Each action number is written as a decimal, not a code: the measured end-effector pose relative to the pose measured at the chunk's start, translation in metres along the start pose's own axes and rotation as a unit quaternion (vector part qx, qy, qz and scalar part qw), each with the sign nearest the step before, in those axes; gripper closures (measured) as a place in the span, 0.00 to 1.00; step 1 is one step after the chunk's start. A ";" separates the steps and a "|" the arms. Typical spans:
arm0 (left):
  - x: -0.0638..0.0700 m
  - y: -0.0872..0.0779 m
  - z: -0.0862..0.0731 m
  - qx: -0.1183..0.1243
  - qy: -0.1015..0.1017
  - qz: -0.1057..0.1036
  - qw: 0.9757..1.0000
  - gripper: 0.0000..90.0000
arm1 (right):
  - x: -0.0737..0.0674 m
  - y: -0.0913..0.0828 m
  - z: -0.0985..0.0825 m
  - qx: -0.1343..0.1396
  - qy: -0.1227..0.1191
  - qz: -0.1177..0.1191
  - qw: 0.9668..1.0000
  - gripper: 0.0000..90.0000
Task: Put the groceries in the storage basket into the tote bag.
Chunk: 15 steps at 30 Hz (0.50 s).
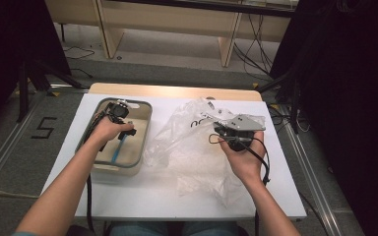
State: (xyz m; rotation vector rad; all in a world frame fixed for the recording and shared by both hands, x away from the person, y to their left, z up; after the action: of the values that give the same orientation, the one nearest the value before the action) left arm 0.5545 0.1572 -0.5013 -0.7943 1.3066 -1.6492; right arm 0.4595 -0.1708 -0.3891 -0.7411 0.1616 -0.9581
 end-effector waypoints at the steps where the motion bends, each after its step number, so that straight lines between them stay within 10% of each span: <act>1: -0.001 0.002 -0.001 -0.005 -0.002 0.001 1.000 0.34 | 0.000 0.000 0.000 0.000 0.000 0.000 1.000 1.00; 15: -0.002 0.014 -0.013 -0.066 -0.013 -0.016 0.998 0.50 | 0.000 0.000 0.000 -0.002 0.001 0.000 1.000 1.00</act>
State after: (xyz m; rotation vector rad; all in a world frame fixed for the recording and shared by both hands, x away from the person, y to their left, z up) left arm 0.5476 0.1637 -0.5179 -0.9157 1.4024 -1.5843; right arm 0.4596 -0.1710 -0.3897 -0.7431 0.1647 -0.9587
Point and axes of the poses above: each handheld gripper's, and its own axes: y roughly forward along the jaws, z roughly out of its top, x roughly to its right, the point moved 7 cm from there along y, roughly forward along the jaws, and after that the axes turned 15 degrees about -x, right-handed, at the moved point
